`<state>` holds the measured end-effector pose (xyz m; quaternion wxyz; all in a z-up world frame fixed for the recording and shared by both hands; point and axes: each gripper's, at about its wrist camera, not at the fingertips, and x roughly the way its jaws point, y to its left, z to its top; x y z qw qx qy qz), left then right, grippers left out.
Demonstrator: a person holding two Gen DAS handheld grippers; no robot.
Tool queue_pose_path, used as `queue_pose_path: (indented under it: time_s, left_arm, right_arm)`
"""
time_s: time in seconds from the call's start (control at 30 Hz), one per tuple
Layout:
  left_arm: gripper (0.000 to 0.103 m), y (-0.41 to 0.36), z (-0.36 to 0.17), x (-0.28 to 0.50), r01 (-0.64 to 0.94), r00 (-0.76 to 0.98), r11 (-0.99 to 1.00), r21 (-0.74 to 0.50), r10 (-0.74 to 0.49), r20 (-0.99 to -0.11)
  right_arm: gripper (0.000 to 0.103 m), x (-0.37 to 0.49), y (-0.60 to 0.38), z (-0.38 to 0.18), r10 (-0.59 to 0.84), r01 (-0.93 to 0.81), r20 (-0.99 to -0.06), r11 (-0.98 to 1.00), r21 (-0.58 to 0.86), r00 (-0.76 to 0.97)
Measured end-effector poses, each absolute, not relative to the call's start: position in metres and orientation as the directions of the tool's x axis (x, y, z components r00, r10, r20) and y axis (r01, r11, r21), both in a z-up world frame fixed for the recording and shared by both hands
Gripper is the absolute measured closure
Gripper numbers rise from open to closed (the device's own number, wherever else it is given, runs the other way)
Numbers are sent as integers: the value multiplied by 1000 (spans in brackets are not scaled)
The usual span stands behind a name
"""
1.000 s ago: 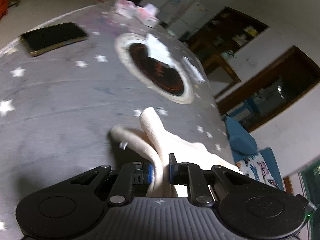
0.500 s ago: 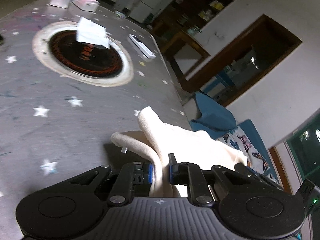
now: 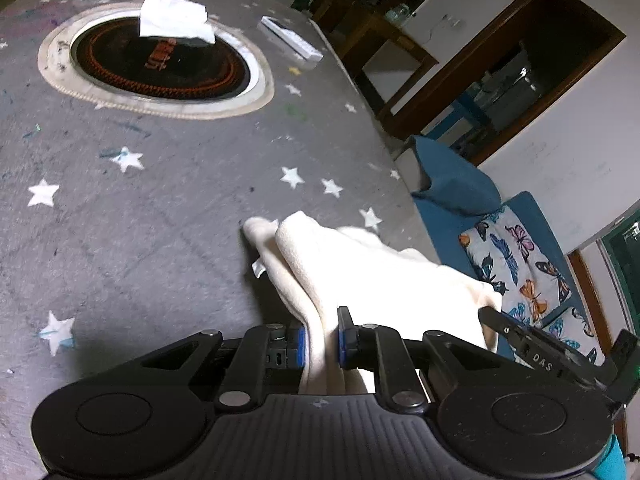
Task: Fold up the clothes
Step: 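Lower the folded sweatshirt onto the table with both grippers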
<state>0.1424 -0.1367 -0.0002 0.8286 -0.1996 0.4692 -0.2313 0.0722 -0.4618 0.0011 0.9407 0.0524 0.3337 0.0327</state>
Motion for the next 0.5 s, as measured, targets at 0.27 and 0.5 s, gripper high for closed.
queue_pose_path:
  time_s: [0.27, 0.5]
  left_arm:
    - [88, -114, -6, 140, 183, 434, 835, -519, -543, -719]
    - [77, -97, 0, 143, 177, 456, 863, -474, -499, -737]
  right_arm:
    - [91, 71, -453, -8, 143, -66, -639, 987, 143, 756]
    - [89, 77, -459, 0, 106, -32, -620, 991, 130, 777]
